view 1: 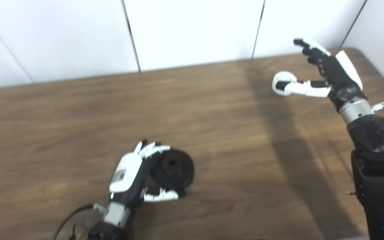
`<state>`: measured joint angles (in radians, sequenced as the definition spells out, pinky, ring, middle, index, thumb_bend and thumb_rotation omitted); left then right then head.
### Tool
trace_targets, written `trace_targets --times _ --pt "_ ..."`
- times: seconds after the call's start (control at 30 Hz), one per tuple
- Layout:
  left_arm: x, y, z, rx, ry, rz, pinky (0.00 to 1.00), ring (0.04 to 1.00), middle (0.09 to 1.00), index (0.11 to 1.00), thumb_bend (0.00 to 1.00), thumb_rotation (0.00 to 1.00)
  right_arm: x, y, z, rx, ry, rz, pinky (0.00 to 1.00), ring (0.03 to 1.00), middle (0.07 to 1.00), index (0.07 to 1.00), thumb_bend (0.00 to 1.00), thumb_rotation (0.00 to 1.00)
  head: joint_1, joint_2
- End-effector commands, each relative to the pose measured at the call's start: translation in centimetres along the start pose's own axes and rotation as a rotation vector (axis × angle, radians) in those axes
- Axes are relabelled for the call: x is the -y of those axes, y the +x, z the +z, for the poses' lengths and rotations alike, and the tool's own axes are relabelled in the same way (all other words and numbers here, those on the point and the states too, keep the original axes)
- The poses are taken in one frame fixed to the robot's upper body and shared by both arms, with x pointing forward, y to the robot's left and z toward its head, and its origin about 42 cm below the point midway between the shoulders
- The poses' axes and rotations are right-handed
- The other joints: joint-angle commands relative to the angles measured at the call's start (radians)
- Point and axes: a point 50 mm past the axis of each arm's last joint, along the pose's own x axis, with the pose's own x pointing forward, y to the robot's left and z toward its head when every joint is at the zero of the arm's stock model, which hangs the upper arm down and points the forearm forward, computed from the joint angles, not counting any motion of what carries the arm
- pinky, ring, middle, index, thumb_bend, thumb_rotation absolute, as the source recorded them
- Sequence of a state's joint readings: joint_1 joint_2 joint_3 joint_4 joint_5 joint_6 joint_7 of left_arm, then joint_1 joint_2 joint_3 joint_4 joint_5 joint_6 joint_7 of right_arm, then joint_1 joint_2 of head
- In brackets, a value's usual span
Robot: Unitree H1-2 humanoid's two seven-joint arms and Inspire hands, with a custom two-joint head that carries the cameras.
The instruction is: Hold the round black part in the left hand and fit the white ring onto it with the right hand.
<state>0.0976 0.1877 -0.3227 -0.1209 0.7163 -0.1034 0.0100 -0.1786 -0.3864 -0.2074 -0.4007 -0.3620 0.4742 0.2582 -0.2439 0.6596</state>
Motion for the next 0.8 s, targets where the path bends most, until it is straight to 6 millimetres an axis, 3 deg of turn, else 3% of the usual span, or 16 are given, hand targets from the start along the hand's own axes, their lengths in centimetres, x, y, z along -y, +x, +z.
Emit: trace_targets --times 0.0,0.03,0.1,0.27,0.43,0.77 --pt "0.9 -1.6 -2.4 -0.083 0.038 -0.045 1.00 0.891 0.792 0.486 0.52 0.05 1.9 1.5 1.3 0.038 -0.061 -0.057 0.76 0.857 0.893 0.880 0.84 0.36 -0.015 -0.027" --pt "0.9 -1.7 -2.4 -0.083 0.039 -0.045 1.00 0.895 0.795 0.486 0.52 0.05 2.0 1.8 1.2 0.030 -0.069 -0.059 0.69 0.812 0.863 0.880 0.85 0.36 -0.024 -0.038" --pt "1.0 -1.9 -2.7 -0.081 0.035 -0.041 1.00 0.894 0.795 0.485 0.52 0.05 2.4 2.7 1.0 0.014 -0.097 -0.069 0.66 0.795 0.850 0.875 0.85 0.33 -0.032 -0.049" --pt "1.2 -2.2 -3.5 -0.081 0.035 -0.039 1.00 0.893 0.793 0.485 0.52 0.05 3.0 4.6 0.9 -0.017 -0.206 -0.070 0.81 0.883 0.895 0.884 0.86 0.33 -0.056 -0.094" --pt "1.3 -2.3 -3.9 -0.087 0.035 -0.035 1.00 0.893 0.793 0.485 0.52 0.05 3.9 6.5 0.8 -0.039 -0.266 -0.066 0.87 0.917 0.915 0.892 0.85 0.29 -0.069 -0.120" --pt "1.4 -2.5 -4.2 -0.092 0.046 -0.033 1.00 0.894 0.798 0.485 0.52 0.06 5.1 9.7 0.7 -0.105 -0.422 -0.002 0.83 0.899 0.902 0.879 0.90 0.27 -0.092 -0.130"
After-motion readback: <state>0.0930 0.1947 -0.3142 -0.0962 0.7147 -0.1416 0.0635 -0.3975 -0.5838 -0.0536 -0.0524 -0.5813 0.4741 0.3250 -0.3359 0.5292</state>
